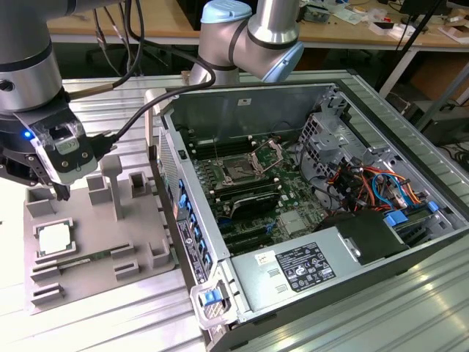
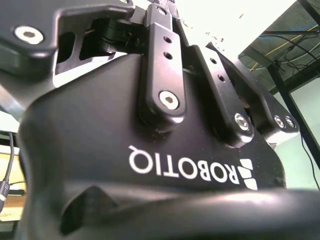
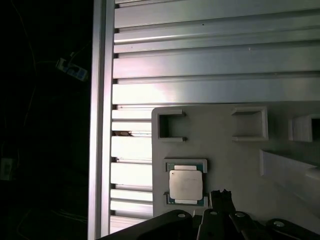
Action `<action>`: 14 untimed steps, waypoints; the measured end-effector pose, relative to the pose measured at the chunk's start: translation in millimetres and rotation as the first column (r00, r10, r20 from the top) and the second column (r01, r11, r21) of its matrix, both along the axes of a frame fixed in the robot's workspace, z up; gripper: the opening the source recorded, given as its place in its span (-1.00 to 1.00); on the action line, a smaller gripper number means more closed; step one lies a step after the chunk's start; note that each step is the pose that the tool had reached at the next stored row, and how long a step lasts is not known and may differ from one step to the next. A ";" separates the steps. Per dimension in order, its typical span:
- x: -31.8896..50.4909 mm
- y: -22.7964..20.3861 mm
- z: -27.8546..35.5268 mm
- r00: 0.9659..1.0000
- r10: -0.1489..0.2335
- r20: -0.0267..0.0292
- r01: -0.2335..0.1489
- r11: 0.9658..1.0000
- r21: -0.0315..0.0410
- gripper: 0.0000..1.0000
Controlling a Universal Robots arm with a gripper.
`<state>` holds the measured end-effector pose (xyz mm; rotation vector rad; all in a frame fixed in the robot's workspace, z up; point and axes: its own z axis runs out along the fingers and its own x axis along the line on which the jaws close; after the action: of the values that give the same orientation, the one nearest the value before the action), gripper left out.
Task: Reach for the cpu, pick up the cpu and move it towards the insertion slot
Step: 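Reach for the cpu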
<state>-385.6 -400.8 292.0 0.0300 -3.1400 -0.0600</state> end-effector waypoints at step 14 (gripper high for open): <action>0.0 0.0 -4.7 1.000 0.000 0.000 0.000 1.000 0.000 -0.79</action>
<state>-385.6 -400.8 287.3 0.0301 -3.1401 -0.0600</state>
